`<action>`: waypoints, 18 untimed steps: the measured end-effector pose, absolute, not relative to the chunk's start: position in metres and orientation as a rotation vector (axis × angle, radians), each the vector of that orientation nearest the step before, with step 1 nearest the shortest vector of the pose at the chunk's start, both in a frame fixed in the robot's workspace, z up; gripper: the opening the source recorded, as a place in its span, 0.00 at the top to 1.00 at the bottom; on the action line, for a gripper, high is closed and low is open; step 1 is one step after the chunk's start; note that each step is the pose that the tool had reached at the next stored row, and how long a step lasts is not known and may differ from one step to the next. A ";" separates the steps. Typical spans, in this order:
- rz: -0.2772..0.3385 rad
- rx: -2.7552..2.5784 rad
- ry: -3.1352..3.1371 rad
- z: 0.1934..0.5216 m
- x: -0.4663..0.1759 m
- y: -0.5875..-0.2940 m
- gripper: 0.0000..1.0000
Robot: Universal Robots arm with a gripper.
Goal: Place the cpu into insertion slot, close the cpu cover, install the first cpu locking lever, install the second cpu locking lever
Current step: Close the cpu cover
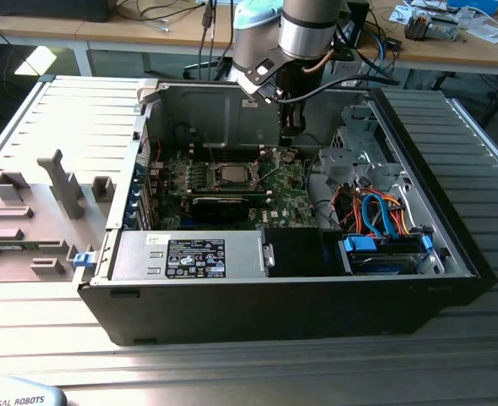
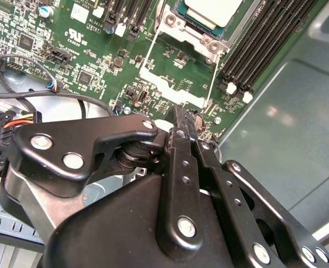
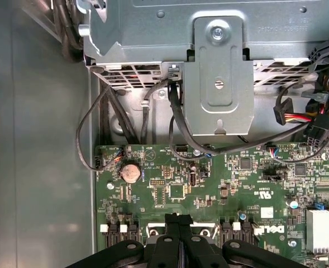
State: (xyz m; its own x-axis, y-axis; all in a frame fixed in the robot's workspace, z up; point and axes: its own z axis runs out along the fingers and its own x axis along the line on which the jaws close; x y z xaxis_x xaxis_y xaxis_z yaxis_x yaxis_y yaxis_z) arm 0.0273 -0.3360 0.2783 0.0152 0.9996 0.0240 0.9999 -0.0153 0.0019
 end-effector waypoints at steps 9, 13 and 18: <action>-0.029 -2.227 -2.194 0.276 0.028 -0.336 0.89; -0.029 -2.227 -2.194 0.275 0.029 -0.336 0.89; -0.029 -2.227 -2.194 0.273 0.030 -0.336 0.89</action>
State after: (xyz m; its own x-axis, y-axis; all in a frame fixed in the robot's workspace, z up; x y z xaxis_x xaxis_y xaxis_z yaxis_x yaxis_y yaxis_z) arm 0.0302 -0.3360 0.2733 0.0152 0.9996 0.0240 0.9999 -0.0153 0.0020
